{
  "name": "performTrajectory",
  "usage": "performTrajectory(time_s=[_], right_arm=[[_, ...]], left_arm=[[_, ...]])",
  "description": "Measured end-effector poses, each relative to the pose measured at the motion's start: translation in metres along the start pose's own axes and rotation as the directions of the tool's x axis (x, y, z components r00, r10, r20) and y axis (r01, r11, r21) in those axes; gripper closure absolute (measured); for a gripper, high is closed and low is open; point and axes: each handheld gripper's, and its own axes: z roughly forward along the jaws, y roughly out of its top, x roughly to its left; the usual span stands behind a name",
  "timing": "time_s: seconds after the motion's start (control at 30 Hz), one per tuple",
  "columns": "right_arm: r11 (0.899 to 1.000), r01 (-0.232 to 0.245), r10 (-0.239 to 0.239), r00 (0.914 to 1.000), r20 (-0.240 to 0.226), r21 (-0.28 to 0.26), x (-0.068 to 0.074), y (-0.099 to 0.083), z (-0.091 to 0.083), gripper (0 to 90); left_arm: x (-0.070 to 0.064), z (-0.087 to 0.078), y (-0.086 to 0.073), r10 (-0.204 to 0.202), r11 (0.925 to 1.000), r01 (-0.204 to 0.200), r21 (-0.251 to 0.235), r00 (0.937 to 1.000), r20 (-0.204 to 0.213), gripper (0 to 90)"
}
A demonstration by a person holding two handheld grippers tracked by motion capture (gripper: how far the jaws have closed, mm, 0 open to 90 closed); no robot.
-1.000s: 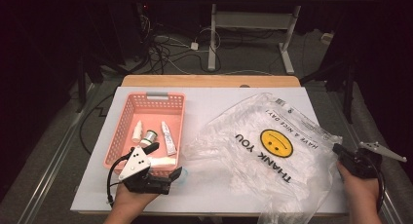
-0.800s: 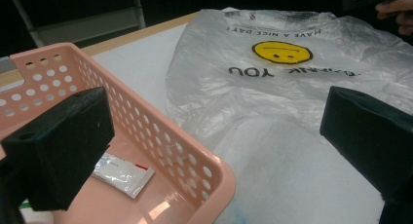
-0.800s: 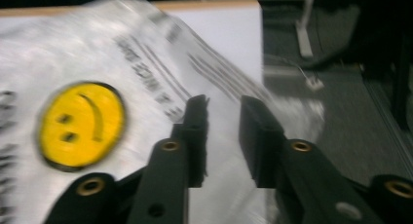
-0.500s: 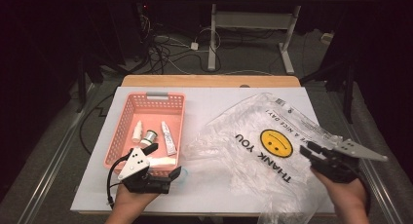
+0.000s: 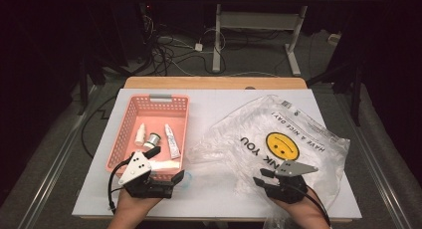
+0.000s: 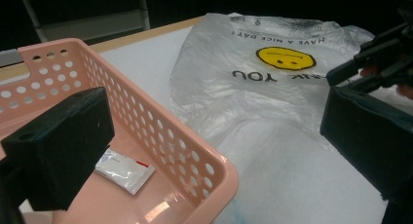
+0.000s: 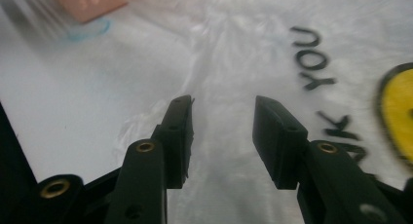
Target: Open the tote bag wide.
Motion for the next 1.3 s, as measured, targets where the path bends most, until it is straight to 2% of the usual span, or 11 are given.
performTrajectory(time_s=[0.07, 0.1, 0.17, 0.27, 0.4, 0.43, 0.53, 0.7, 1.03, 1.3], right_arm=[[1.0, 0.011, -0.011, 0.9999, -0.012, 0.017, 0.004, -0.001, 0.004, 59.8], [0.999, 0.03, -0.029, 0.9993, -0.022, 0.041, 0.009, -0.002, 0.01, 55.8], [0.997, 0.047, -0.048, 0.9987, 0.015, 0.058, 0.011, -0.002, 0.016, 50.1], [0.997, 0.024, -0.027, 0.9988, 0.04, 0.067, 0.005, 0.001, 0.024, 42.4], [0.994, 0.018, -0.019, 0.9998, 0.007, 0.107, 0.003, 0.0, 0.034, 39.5], [0.992, 0.049, -0.052, 0.9983, 0.026, 0.113, 0.007, -0.003, 0.038, 45.0], [0.992, 0.06, -0.064, 0.9974, 0.033, 0.114, 0.007, -0.002, 0.036, 60.6], [0.992, 0.071, -0.074, 0.997, 0.024, 0.109, 0.008, -0.002, 0.035, 73.2], [0.993, 0.052, -0.054, 0.9985, 0.014, 0.107, 0.004, -0.004, 0.033, 88.4], [0.996, 0.047, -0.048, 0.9987, 0.015, 0.077, 0.004, -0.002, 0.028, 89.7]], left_arm=[[0.0, 0.0, 0.0, 0.001, 1.0, -0.001, 0.001, 1.0, -0.001, 0.0], [0.0, 0.0, 0.0, 0.001, 1.0, -0.001, 0.001, 1.0, -0.001, 0.0], [-0.001, 0.0, 0.0, 0.002, 1.0, -0.002, 0.001, 1.0, -0.001, 0.0], [-0.001, 0.001, 0.0, 0.003, 1.0, -0.003, 0.001, 1.0, -0.001, 0.0], [-0.001, 0.0, 0.0, 0.003, 1.0, -0.003, 0.001, 1.0, -0.001, 0.0], [-0.001, 0.0, 0.0, 0.003, 1.0, -0.003, 0.001, 1.0, -0.002, 0.0], [-0.001, 0.0, 0.0, 0.004, 1.0, -0.004, 0.002, 1.0, -0.002, 0.0], [-0.002, -0.001, 0.0, 0.006, 1.0, -0.006, 0.003, 1.0, 0.0, 0.0], [-0.002, -0.001, 0.0, 0.009, 0.9999, -0.009, 0.005, 1.0, -0.001, 0.0], [-0.002, -0.001, 0.0, 0.01, 0.9999, -0.01, 0.005, 1.0, -0.002, 0.0]])
